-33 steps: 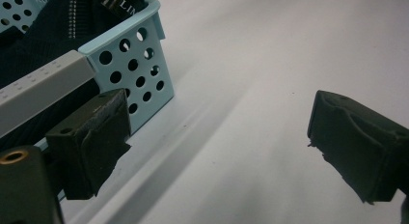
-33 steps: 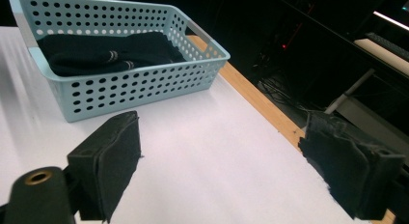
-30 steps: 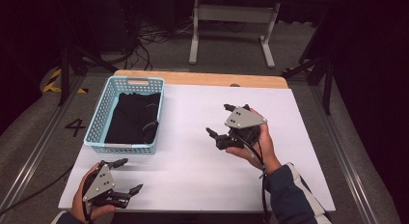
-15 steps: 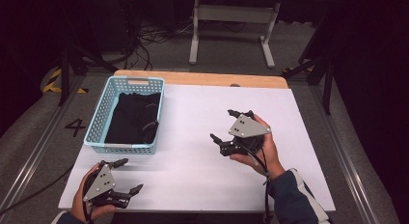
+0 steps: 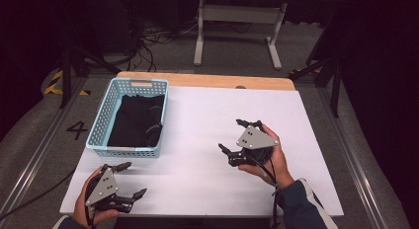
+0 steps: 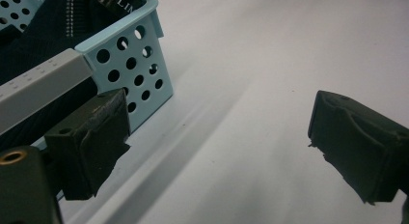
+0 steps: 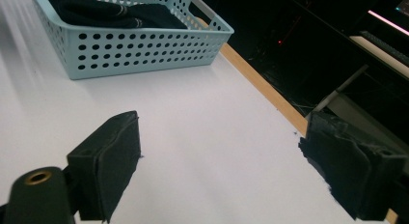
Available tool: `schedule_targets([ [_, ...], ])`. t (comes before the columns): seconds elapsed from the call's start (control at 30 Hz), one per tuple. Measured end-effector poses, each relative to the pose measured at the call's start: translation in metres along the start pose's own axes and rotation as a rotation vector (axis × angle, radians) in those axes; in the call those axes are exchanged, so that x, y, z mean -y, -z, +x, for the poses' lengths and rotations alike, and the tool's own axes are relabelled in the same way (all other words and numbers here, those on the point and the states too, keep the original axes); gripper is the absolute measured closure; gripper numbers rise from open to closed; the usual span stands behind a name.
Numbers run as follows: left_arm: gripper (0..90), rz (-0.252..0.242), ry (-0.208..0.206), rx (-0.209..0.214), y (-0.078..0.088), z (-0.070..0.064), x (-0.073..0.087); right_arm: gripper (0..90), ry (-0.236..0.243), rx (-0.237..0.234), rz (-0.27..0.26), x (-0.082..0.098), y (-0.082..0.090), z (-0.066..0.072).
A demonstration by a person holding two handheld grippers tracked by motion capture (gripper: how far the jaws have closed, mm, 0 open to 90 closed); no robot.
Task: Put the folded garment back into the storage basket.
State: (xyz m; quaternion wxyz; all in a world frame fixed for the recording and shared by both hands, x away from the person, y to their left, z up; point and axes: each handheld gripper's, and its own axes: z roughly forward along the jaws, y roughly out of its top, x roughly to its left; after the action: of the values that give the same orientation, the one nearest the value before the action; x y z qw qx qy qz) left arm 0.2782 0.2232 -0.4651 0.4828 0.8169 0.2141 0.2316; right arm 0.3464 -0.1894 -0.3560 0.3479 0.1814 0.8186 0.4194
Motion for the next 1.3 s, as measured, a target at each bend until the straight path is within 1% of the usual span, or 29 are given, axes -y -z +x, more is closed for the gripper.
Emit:
schedule_targets([
  [0.1,8.4,-0.001,0.001,0.000,0.000,0.000,0.000,13.8,0.011,0.008,0.008,0.005,0.001,0.002],
  [0.27,8.4,-0.006,0.003,-0.003,0.000,0.000,0.000,13.8,0.007,0.003,0.005,0.012,0.003,0.005],
  [0.33,8.4,-0.002,0.004,-0.002,0.000,0.000,0.000,13.8,0.012,0.002,0.016,0.017,0.003,0.007],
  [0.43,8.4,-0.002,0.003,-0.002,0.000,0.000,0.000,13.9,0.015,0.005,0.018,0.021,0.004,0.008],
  [0.5,8.4,0.000,0.002,-0.003,0.000,0.000,0.000,14.0,0.014,0.008,0.017,0.025,0.005,0.009],
  [0.57,8.3,0.002,0.001,-0.002,0.000,0.000,0.000,14.8,0.020,0.020,0.001,0.027,0.008,0.010],
  [0.63,8.3,-0.001,0.002,-0.002,0.000,0.000,0.000,14.9,0.013,0.020,-0.011,0.030,0.010,0.011],
  [0.7,8.3,0.000,0.002,-0.003,0.000,0.000,0.000,14.9,0.009,0.023,0.000,0.036,0.012,0.013],
  [0.8,8.3,0.003,-0.004,-0.003,0.000,0.000,0.000,14.8,0.005,0.023,0.008,0.040,0.013,0.013],
  [0.87,8.3,0.003,-0.004,-0.003,0.000,0.000,0.000,14.9,-0.013,0.020,0.013,0.046,0.014,0.013],
  [0.93,8.3,0.001,0.000,-0.005,0.000,0.000,0.000,14.9,-0.015,0.024,0.019,0.050,0.015,0.014],
  [1.0,8.3,0.002,-0.004,-0.003,0.000,0.000,0.000,14.9,-0.014,0.027,0.020,0.052,0.015,0.014],
  [1.3,7.8,0.000,0.000,-0.012,0.001,0.000,0.000,14.9,-0.045,0.033,0.032,0.072,0.024,0.016],
])
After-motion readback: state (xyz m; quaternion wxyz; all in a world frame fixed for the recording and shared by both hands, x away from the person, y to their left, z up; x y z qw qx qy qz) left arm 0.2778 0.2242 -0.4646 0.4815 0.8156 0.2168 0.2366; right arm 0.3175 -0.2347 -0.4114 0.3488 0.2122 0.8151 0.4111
